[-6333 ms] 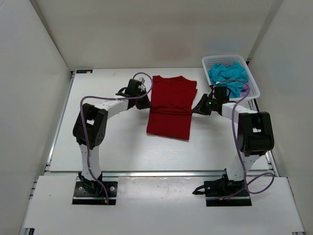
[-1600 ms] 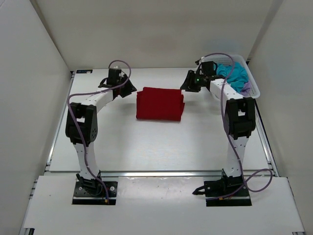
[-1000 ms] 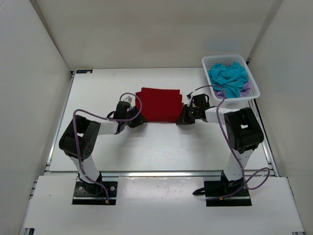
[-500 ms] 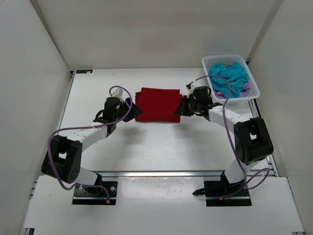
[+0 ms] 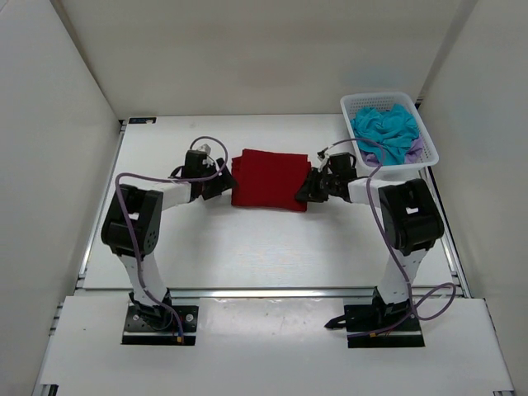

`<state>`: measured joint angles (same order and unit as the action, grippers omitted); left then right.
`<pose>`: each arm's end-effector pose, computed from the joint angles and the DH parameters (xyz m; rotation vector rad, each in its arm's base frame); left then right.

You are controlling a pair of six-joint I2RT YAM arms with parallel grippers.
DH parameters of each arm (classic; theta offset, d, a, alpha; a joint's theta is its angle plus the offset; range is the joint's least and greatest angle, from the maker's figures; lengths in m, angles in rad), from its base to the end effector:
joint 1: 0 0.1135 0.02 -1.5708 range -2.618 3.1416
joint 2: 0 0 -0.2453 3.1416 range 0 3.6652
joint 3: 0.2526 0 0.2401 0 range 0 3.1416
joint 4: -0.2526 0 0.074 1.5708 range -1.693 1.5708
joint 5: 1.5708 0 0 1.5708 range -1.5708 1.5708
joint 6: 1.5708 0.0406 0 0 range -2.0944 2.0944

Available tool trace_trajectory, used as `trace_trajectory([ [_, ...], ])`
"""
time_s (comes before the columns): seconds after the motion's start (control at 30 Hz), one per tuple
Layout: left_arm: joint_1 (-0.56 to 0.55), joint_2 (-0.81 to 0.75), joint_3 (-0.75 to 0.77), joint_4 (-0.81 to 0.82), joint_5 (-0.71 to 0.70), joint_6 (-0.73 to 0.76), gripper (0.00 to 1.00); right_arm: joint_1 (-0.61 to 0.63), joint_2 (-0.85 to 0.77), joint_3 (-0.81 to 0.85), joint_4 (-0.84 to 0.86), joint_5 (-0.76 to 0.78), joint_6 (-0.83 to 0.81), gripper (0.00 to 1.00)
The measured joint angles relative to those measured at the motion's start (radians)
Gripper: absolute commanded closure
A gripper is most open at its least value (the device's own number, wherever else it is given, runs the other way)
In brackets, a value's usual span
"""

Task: Fold and stack the t-shirts
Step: Fold the long partially folded tshirt into a neat square, then put the neatly folded tshirt into the corner of the board with the left arm

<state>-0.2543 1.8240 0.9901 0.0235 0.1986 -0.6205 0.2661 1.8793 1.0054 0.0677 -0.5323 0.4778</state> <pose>0.3469 -0.0985 0.1367 -0.3513 2.4350 -0.6380 0.3469 0.1159 0.1288 -0.0082 2.4561 0.9768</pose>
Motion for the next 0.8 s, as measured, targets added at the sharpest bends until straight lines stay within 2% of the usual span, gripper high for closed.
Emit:
trace_trajectory([
  [0.07, -0.013, 0.041, 0.054, -0.013, -0.004, 0.023, 0.17, 0.0, -0.022, -0.003, -0.006, -0.007, 0.0, 0.54],
  [0.17, -0.035, 0.104, 0.138, -0.028, -0.004, 0.051, 0.24, 0.001, -0.095, -0.021, -0.021, -0.003, -0.008, 0.5],
  [0.23, -0.047, 0.143, 0.185, -0.03, 0.001, 0.061, 0.5, 0.001, -0.169, -0.05, -0.024, -0.003, -0.007, 0.49],
  [0.27, -0.052, 0.166, 0.206, -0.031, 0.006, 0.069, 0.67, 0.001, -0.214, -0.072, -0.015, -0.002, -0.008, 0.48],
  [0.33, -0.06, 0.201, 0.23, -0.024, 0.029, 0.077, 0.88, 0.002, -0.288, -0.111, -0.006, -0.001, -0.008, 0.48],
  [0.4, -0.067, 0.229, 0.249, -0.008, 0.048, 0.059, 0.99, 0.004, -0.345, -0.148, 0.002, -0.002, -0.007, 0.49],
  [0.6, -0.042, 0.254, 0.293, -0.006, 0.087, 0.003, 1.0, 0.014, -0.378, -0.238, 0.009, -0.018, -0.012, 0.5],
  [0.73, 0.123, 0.202, 0.262, -0.011, 0.112, -0.027, 1.0, 0.042, -0.377, -0.279, 0.007, -0.031, -0.013, 0.51],
  [0.8, 0.283, 0.115, 0.166, 0.014, 0.111, -0.05, 1.0, 0.064, -0.377, -0.29, 0.01, -0.039, -0.015, 0.52],
])
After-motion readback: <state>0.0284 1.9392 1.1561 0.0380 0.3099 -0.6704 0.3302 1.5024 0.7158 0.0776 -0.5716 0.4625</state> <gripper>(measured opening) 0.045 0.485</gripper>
